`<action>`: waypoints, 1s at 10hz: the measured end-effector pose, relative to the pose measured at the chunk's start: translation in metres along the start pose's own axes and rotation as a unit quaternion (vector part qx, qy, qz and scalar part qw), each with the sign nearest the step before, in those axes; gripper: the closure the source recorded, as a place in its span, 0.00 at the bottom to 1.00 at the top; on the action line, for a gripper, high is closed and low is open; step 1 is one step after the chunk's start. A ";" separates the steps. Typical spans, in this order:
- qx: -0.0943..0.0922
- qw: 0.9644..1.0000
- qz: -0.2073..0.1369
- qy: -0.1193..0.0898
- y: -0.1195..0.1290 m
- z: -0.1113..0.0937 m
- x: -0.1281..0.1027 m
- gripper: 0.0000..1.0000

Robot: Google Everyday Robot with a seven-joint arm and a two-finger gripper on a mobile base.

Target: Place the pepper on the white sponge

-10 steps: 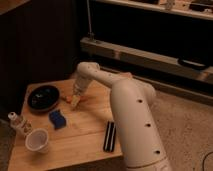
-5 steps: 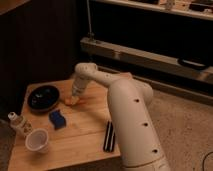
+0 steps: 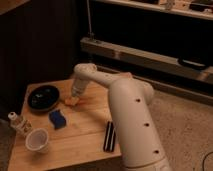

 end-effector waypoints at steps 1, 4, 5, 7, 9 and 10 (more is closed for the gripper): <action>0.003 1.000 -0.010 -0.002 0.008 -0.012 -0.005 0.62; 0.011 0.999 -0.051 -0.008 0.052 -0.062 0.000 0.62; 0.007 0.998 -0.063 -0.008 0.066 -0.067 -0.002 0.62; -0.012 0.996 -0.091 0.003 0.095 -0.056 -0.012 0.62; -0.037 0.993 -0.115 0.012 0.122 -0.029 -0.022 0.62; -0.052 0.990 -0.131 0.014 0.136 -0.012 -0.030 0.62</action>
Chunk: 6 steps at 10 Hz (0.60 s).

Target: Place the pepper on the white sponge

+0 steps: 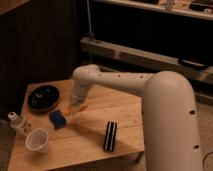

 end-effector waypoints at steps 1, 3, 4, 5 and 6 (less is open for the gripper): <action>-0.007 1.000 -0.011 0.000 0.004 0.007 -0.008 0.62; -0.024 0.999 -0.040 -0.003 0.009 0.025 -0.036 0.62; -0.030 0.998 -0.051 -0.004 0.008 0.031 -0.047 0.62; -0.033 0.998 -0.061 -0.006 0.004 0.034 -0.057 0.62; -0.033 0.997 -0.069 -0.009 -0.002 0.034 -0.068 0.62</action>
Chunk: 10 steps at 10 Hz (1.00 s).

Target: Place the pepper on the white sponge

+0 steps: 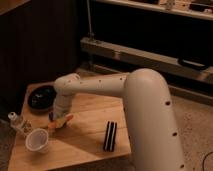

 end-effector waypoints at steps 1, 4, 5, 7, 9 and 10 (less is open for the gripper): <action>0.000 1.000 -0.007 -0.002 -0.011 0.001 -0.009 0.62; -0.002 1.000 -0.003 -0.012 -0.038 0.005 -0.012 0.62; -0.005 1.000 0.001 -0.012 -0.039 0.006 -0.007 0.62; -0.007 1.000 0.009 -0.013 -0.043 0.010 0.001 0.62; -0.008 1.000 0.016 -0.011 -0.044 0.012 0.013 0.62; -0.008 1.000 0.018 -0.011 -0.044 0.011 0.016 0.62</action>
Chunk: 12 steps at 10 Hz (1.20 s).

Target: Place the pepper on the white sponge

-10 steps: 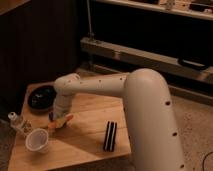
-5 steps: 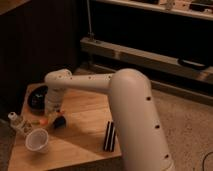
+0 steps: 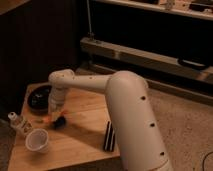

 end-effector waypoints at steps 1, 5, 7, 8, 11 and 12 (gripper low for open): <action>0.001 1.000 0.003 0.000 0.000 -0.002 0.005 0.62; 0.000 1.000 0.006 0.000 0.000 -0.002 0.011 0.47; -0.001 1.000 0.004 0.004 0.001 0.000 0.011 0.35; -0.001 1.000 0.006 0.005 0.001 0.000 0.012 0.35; -0.001 1.000 0.006 0.008 0.001 0.001 0.012 0.35; 0.000 1.000 0.006 0.008 0.001 0.000 0.012 0.35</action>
